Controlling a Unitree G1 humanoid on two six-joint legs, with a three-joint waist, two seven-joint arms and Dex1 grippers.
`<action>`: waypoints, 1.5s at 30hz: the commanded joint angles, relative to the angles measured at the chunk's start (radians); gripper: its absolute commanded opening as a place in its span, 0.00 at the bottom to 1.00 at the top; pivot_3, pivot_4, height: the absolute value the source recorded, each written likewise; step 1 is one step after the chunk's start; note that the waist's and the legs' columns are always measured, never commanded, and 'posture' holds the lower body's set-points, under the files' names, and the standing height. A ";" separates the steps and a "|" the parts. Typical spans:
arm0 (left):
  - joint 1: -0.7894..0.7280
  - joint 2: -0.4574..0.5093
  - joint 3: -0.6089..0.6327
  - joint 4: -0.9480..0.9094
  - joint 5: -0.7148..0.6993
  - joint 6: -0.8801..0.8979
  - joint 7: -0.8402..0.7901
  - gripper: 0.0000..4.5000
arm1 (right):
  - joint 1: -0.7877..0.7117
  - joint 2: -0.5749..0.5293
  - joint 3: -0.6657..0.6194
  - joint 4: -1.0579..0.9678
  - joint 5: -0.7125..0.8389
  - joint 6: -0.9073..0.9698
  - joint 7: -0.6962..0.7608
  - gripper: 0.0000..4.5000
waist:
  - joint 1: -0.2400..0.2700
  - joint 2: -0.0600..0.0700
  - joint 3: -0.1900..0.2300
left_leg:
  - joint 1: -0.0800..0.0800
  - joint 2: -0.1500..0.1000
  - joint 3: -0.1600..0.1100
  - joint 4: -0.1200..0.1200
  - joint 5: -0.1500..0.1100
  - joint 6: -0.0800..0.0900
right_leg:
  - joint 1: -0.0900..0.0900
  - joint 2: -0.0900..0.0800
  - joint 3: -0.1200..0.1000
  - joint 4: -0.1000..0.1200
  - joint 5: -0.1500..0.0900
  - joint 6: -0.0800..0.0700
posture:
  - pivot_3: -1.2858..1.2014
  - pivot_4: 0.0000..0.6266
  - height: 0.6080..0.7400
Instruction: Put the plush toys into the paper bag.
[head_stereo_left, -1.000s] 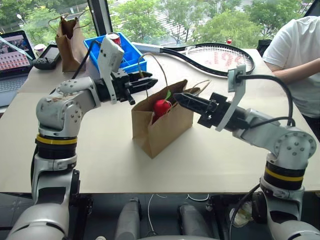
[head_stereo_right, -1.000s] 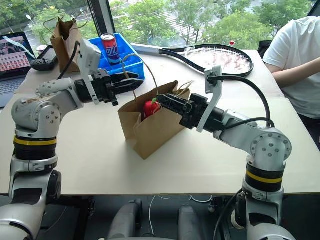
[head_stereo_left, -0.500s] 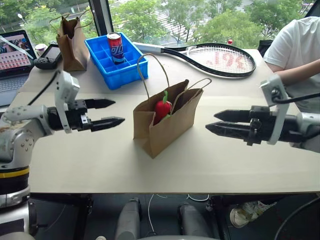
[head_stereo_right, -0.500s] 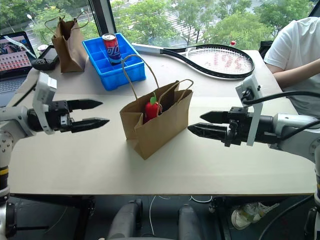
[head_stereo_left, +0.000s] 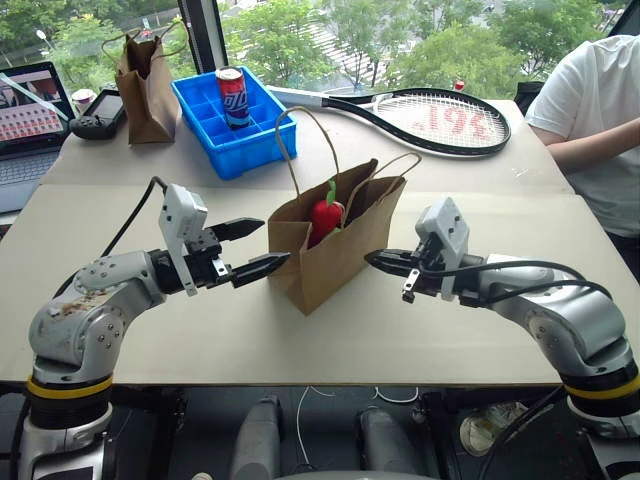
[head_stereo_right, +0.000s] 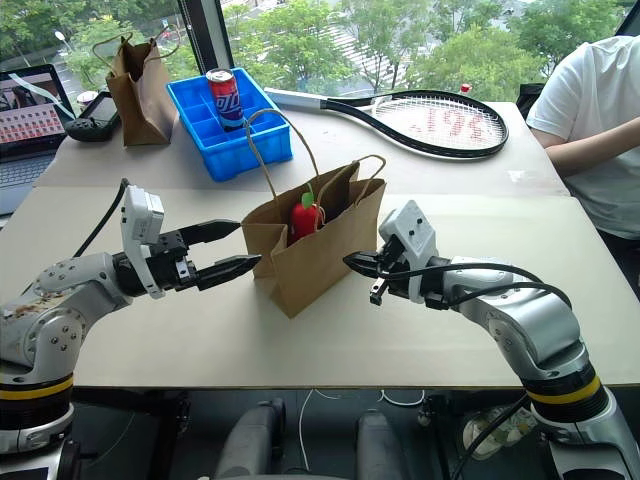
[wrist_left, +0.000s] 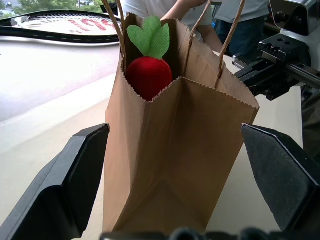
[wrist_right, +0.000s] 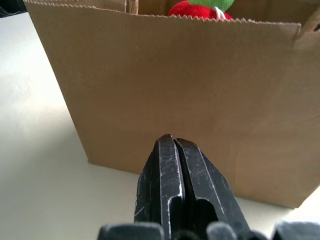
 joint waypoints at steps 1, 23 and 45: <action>-0.028 -0.022 -0.036 -0.055 -0.025 -0.011 0.011 1.00 | -0.028 0.047 0.012 -0.007 -0.058 -0.040 -0.014 0.01 | 0.000 0.000 0.000 | 0.000 0.000 0.000 0.000 0.000 0.000 | 0.000 0.000 0.000 0.000 0.000 0.000 | 0.52 0.24 1.00; 0.005 0.005 -0.094 -0.101 -0.054 -0.007 -0.016 1.00 | -0.026 0.204 0.032 -0.011 -0.158 0.012 -0.033 0.01 | -0.008 0.000 0.000 | 0.000 0.000 0.000 0.000 0.000 0.000 | -0.001 0.001 0.000 0.001 0.000 0.000 | 0.52 0.24 1.00; -0.054 -0.121 -0.184 -0.060 0.026 0.000 0.180 0.88 | -0.040 0.263 0.051 -0.018 -0.151 0.046 -0.008 0.00 | -0.006 0.000 0.000 | 0.000 0.000 0.000 0.000 0.000 0.000 | 0.000 0.001 0.000 0.001 0.001 0.001 | 0.52 0.24 1.00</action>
